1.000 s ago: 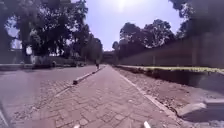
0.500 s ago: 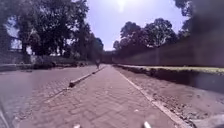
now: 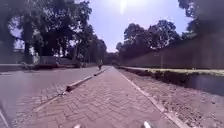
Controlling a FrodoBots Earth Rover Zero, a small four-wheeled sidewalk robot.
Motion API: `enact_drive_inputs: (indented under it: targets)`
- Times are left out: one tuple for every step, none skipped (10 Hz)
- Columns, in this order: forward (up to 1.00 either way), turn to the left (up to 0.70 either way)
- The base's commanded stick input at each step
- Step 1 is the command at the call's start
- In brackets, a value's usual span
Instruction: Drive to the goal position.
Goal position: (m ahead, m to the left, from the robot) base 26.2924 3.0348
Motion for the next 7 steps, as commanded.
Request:
enact_drive_inputs:
  targets:
    - [0.70,0.19]
    - [0.70,0.07]
    - [0.70,0.04]
    - [0.70,0.00]
    - [0.70,0.00]
    - [0.70,0.00]
    - [0.70,0.12]
